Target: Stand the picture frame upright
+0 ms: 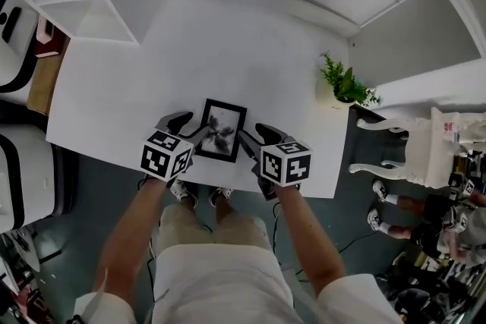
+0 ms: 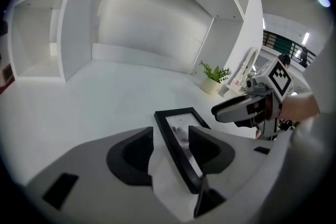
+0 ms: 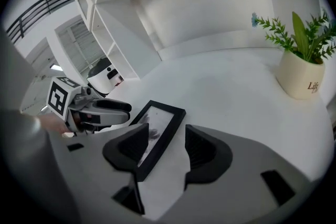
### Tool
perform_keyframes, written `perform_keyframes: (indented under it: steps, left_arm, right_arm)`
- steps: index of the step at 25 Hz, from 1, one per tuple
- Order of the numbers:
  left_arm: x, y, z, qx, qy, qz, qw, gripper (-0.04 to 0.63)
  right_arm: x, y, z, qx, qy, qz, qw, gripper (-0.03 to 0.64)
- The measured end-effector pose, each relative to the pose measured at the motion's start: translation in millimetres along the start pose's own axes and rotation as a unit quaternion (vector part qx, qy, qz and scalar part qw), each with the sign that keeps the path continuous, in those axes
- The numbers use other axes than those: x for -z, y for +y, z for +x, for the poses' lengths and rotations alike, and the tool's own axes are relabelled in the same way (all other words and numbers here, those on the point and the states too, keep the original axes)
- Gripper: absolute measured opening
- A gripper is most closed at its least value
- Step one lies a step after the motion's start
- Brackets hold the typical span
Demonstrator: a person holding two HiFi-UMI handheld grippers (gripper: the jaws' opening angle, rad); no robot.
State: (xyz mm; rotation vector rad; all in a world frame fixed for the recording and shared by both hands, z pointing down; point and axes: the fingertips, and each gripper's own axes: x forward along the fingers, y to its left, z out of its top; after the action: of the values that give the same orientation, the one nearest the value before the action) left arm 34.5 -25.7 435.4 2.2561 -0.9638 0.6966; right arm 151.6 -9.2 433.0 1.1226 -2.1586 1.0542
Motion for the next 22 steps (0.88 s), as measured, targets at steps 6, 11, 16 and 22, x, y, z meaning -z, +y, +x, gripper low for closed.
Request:
perform_keyframes:
  steps: [6, 11, 16, 22]
  left_arm:
    - [3, 1, 14, 0.022, 0.03, 0.001, 0.9993, 0.202]
    - [4, -1, 20, 0.045, 0.062, 0.01, 0.997, 0.195]
    - [10, -6, 26, 0.058, 0.086, 0.014, 0.9945, 0.195]
    - [13, -1, 30, 0.031, 0.082, 0.016, 0.996, 0.138]
  right_arm:
    - [10, -1, 14, 0.032, 0.025, 0.037, 0.998, 0.201]
    - [17, 0, 27, 0.07, 0.039, 0.058, 0.995, 0.201]
    - [20, 0, 31, 0.106, 0.032, 0.062, 0.992, 0.198]
    - [17, 4, 38, 0.11, 0.016, 0.061, 0.992, 0.133]
